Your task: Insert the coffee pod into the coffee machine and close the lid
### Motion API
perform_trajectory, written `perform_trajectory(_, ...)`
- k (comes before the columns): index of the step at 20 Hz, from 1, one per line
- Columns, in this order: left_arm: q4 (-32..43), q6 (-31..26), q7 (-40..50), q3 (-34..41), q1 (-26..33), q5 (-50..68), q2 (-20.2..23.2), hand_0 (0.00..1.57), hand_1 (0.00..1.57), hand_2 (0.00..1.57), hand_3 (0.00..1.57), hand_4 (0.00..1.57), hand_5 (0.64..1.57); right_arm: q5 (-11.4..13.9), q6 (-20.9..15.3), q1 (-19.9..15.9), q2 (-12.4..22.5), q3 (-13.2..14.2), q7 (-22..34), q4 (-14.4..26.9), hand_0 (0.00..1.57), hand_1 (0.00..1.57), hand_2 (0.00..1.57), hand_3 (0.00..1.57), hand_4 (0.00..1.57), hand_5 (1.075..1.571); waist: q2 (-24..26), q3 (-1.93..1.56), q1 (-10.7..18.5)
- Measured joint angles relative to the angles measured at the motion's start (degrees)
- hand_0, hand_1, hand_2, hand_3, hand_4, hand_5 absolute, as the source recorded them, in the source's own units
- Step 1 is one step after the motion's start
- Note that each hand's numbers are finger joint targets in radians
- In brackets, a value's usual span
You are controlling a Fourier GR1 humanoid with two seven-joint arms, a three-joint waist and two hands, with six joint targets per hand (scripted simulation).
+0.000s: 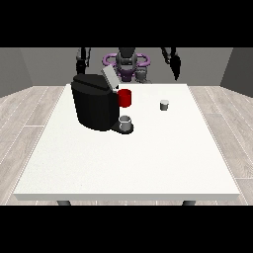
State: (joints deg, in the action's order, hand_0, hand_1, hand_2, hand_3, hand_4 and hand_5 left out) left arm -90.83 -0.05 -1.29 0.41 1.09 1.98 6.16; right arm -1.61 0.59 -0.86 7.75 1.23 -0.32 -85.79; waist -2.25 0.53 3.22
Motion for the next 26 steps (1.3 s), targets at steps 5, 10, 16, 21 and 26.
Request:
perform_trajectory(5, 1.3, -3.8, -3.6, -0.4, 0.9, -2.2, 3.7, 0.0, 0.0, 0.0, 0.0, 0.0, 1.571, 0.7, -0.6, -0.1, -1.1, -0.4, -0.3, 0.4, 0.0, 0.0, 0.0, 0.0, 0.0, 1.571, 1.7, -0.38, -1.2)
perform_trajectory(10, 1.3, -7.5, -8.3, -2.6, 0.6, -7.2, 8.9, 0.0, 0.0, 0.0, 0.0, 0.0, 1.571, 5.4, -6.5, -0.6, -1.7, 0.2, -2.2, 0.5, 0.0, 0.0, 0.0, 0.0, 0.0, 1.571, 2.2, -0.47, -2.6)
perform_trajectory(16, 5.0, -10.5, -8.8, -0.9, -2.9, -10.9, 14.3, 0.0, 0.0, 0.0, 0.0, 0.0, 1.571, 8.7, -9.4, -1.1, -2.7, -1.0, -2.2, -0.2, 0.0, 0.0, 0.0, 0.0, 0.0, 1.571, 1.3, -0.52, -5.2)
perform_trajectory(21, 10.7, -12.4, -5.9, 1.3, -9.9, -13.1, 18.0, 0.0, 0.0, 0.0, 0.0, 0.0, 1.571, 10.5, -10.2, -4.5, -4.0, -2.9, -0.3, -1.2, 0.0, 0.0, 0.0, 0.0, 0.0, 1.571, -1.7, -0.53, -7.8)
perform_trajectory(26, 16.2, -13.4, -4.5, 1.6, -15.3, -16.9, 20.8, 0.0, 0.0, 0.0, 0.0, 0.0, 1.571, 10.4, -10.3, -6.5, -5.2, -3.6, 0.1, -0.7, 0.0, 0.0, 0.0, 0.0, 0.0, 1.571, -5.0, -0.53, -10.3)
